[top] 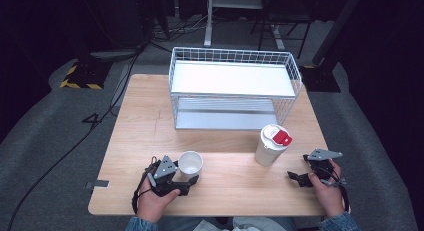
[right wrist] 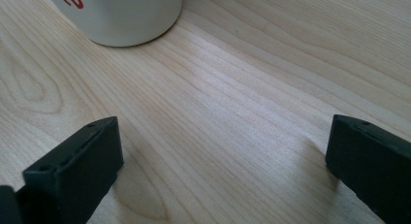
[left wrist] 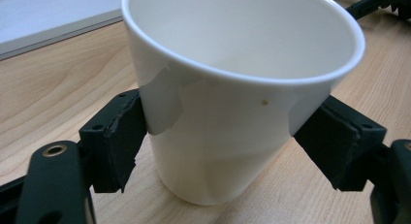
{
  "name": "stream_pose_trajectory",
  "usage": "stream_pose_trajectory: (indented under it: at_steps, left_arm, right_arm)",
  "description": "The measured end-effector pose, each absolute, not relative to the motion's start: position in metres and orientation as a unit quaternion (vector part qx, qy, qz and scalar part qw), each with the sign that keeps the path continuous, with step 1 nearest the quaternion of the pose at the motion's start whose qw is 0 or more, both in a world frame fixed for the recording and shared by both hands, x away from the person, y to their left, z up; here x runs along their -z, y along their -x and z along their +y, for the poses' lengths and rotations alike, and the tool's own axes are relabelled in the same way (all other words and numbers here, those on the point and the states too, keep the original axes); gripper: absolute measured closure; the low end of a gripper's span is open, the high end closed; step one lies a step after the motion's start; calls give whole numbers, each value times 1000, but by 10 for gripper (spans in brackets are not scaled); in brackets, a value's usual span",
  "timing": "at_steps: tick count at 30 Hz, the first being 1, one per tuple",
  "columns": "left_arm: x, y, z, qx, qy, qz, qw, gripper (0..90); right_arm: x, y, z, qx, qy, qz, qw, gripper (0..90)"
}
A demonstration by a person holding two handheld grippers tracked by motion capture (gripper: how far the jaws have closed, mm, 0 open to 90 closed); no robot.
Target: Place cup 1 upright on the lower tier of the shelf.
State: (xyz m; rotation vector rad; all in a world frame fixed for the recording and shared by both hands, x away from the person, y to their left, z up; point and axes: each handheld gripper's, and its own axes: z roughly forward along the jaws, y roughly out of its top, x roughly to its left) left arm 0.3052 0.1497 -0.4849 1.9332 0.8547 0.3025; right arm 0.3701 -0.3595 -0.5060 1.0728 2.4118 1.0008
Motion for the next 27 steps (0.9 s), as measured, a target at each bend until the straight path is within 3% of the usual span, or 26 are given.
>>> stream_pose_trajectory:
  at_steps: [27]
  left_arm:
    - [445, -327, 124, -115, -806, 315, 487, 218]
  right_arm:
    - [506, -370, -360, -350, -375, 844, 159, 0]
